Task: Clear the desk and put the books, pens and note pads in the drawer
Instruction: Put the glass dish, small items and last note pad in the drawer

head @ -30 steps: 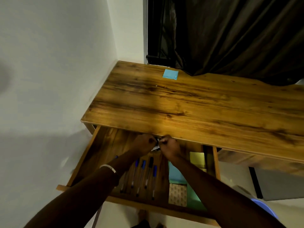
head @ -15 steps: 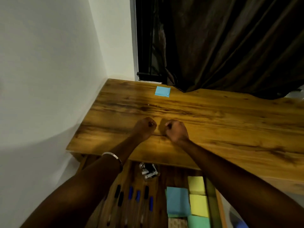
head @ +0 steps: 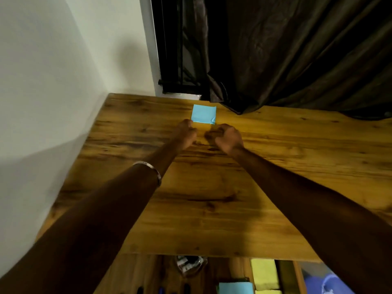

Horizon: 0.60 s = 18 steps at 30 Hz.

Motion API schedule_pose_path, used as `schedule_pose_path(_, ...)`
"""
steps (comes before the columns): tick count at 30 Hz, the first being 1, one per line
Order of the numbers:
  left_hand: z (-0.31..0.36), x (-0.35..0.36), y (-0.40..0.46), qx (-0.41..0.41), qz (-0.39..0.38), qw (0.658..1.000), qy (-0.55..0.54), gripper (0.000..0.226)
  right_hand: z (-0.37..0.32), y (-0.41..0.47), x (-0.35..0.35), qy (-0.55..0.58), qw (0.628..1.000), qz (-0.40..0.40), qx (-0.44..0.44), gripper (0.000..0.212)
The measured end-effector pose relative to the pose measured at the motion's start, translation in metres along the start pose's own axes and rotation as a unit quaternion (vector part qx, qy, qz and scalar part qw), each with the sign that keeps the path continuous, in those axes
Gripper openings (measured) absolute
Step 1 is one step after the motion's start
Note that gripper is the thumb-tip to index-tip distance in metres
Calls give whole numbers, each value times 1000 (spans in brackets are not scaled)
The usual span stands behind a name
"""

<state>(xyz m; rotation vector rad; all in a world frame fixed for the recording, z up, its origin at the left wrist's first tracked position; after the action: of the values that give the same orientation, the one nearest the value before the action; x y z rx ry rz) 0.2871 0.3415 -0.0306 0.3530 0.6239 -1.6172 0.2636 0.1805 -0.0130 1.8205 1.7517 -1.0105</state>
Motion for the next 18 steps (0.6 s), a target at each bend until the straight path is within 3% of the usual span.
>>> schedule_pose_path(4, -4, 7, 42, -17, 7, 1000, -1, 40, 7, 40, 17, 38, 998, -20, 38, 48)
schedule_pose_path(10, -8, 14, 66, -28, -2, 998, 54, 50, 43, 113, 65, 59, 997, -13, 49, 78)
schedule_pose_path(14, -11, 18, 63, -37, -27, 999, -5, 55, 4, 76, 49, 77, 995, 21, 59, 60)
schedule_pose_path(18, -18, 15, 54, -94, 10, 990, -108, 49, 16, 66, 31, 118, 982, 118, 85, 41)
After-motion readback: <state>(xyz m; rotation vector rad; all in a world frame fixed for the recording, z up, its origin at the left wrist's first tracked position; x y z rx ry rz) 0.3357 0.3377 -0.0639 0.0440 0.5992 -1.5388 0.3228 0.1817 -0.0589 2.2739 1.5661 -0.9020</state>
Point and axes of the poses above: each hand's wrist, its own y-axis towards the middle knuckle, its own x-axis out of the palm, z = x × y, the point moved 8 cm from there along y, towards the middle knuckle, and after that the axes turned 2 degrees about -y, right-handed, at the moved point
